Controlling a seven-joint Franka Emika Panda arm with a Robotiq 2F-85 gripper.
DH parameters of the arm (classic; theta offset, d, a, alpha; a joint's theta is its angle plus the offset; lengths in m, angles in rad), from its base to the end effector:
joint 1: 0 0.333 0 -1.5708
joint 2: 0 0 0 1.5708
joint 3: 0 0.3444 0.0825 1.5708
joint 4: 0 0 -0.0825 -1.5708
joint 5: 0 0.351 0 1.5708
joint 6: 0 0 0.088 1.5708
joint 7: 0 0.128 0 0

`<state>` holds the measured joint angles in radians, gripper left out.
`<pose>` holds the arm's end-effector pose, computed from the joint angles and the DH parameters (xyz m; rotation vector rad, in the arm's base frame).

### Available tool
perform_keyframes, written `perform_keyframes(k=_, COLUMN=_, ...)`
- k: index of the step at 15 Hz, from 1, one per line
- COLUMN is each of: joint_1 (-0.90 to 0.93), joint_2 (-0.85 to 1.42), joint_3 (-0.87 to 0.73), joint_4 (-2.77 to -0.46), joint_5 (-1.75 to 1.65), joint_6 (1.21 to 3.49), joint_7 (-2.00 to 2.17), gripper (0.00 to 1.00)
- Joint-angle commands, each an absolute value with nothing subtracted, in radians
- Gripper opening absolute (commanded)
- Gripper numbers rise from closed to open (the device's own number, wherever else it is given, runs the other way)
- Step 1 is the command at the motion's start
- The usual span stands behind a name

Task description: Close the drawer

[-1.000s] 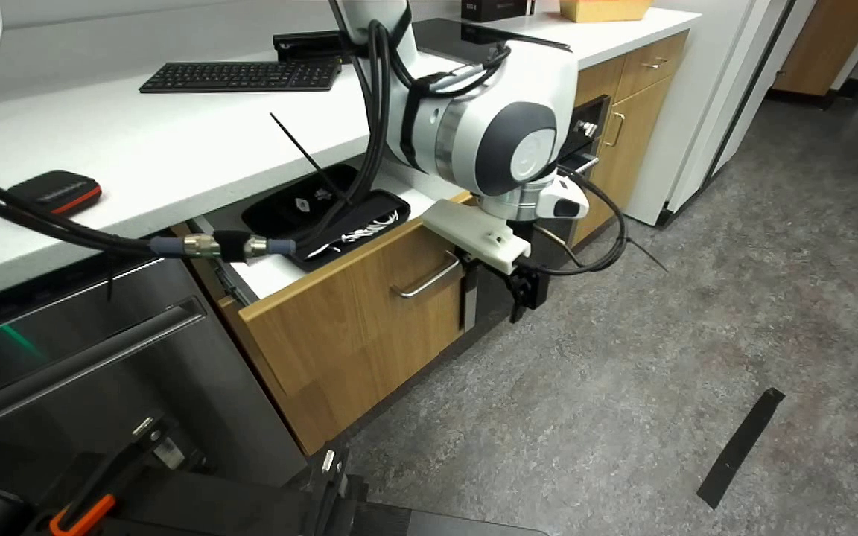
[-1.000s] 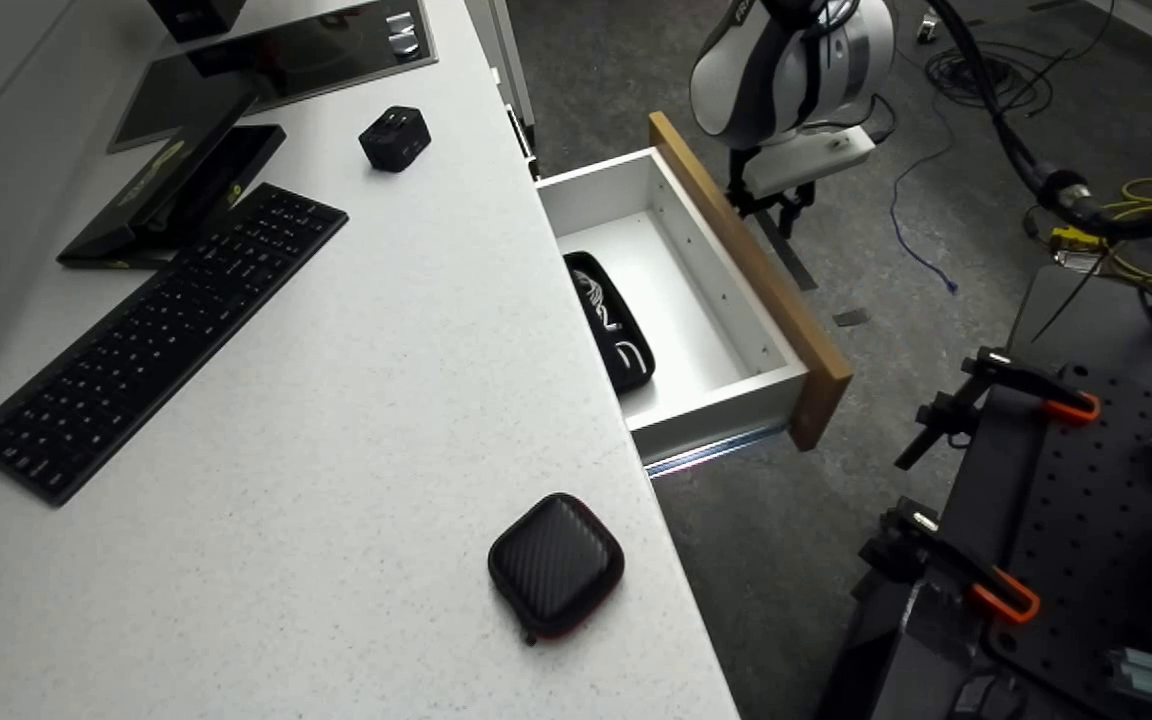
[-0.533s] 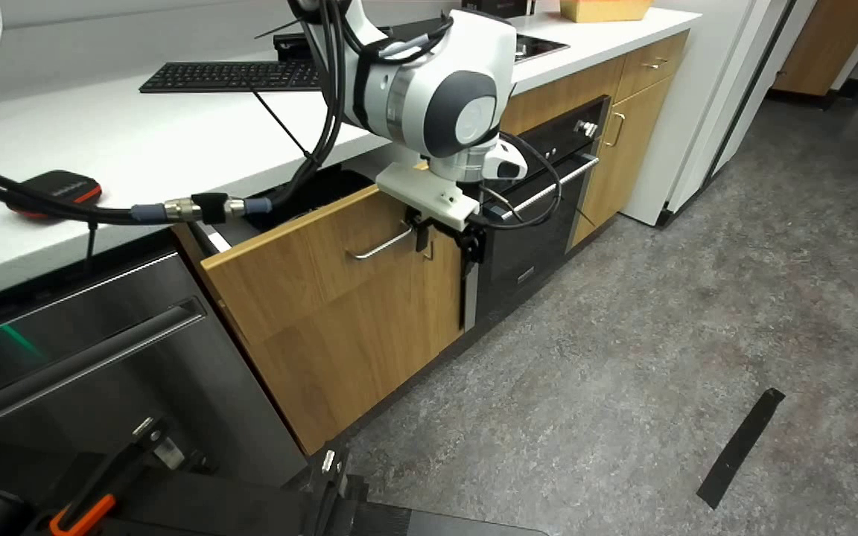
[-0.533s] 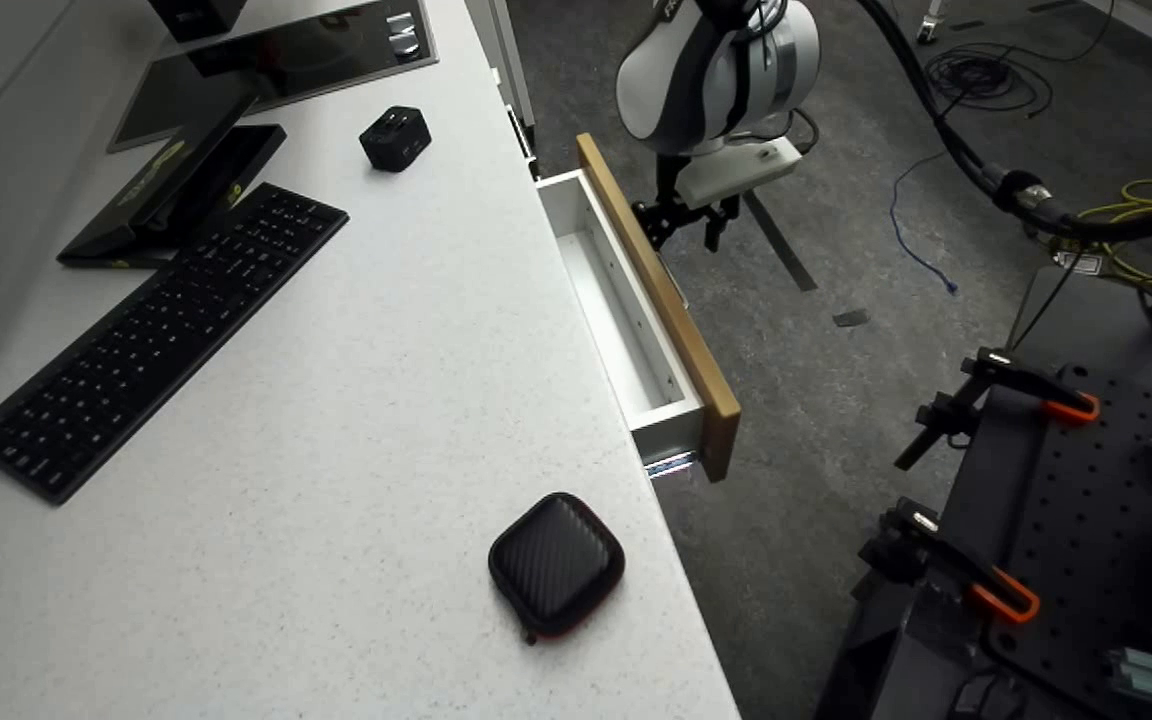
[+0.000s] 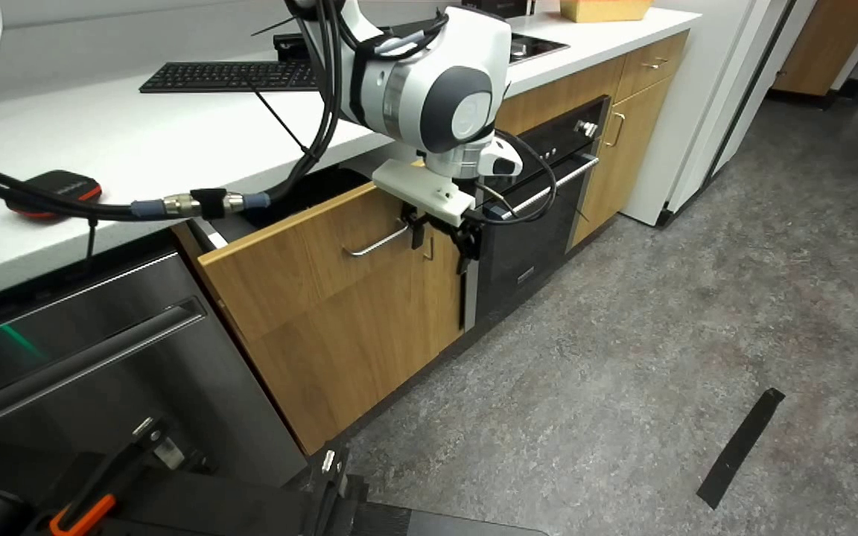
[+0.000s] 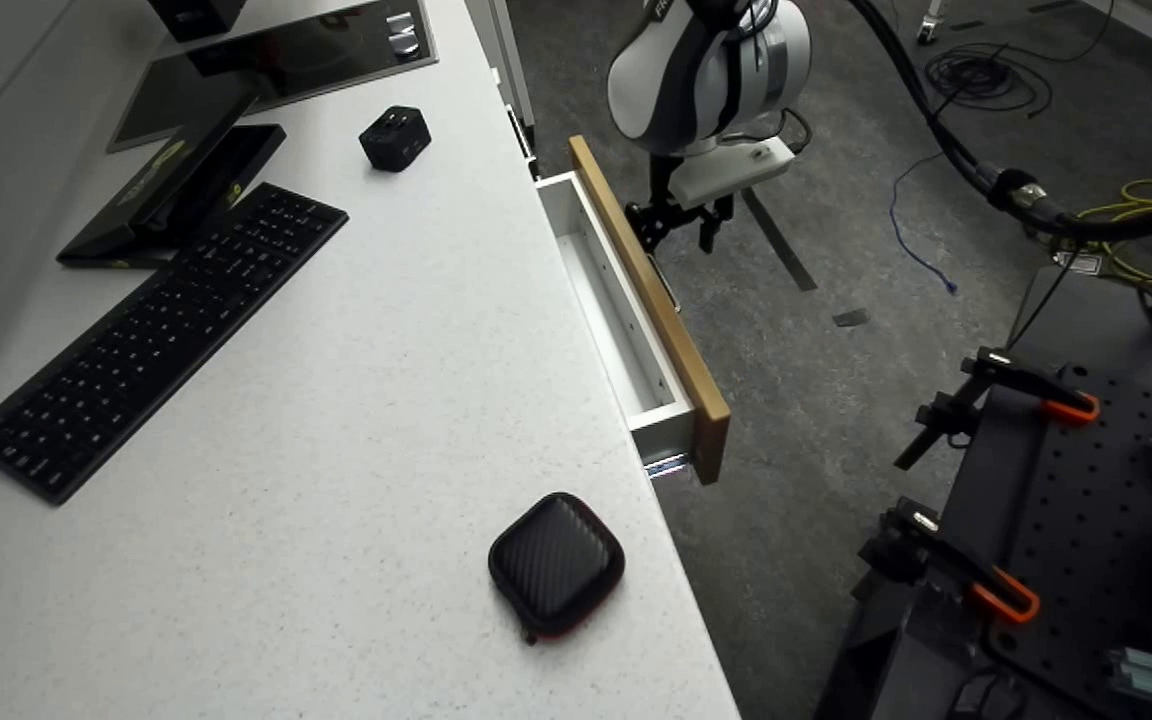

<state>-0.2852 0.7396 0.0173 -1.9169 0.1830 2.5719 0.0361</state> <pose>0.5846 -0.1617 0.1248 -2.9447 0.6995 0.1096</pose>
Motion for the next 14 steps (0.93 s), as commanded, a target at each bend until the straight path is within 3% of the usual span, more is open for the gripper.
perform_keyframes(k=1, joint_1=-0.271, joint_2=0.744, joint_3=0.007, joint_4=-1.910, joint_5=0.199, joint_6=2.559, joint_7=0.005, gripper=1.00)
perform_keyframes(k=14, joint_1=-0.247, joint_2=0.865, joint_3=0.138, joint_4=-1.737, joint_5=0.228, joint_6=2.591, joint_7=-0.069, gripper=1.00)
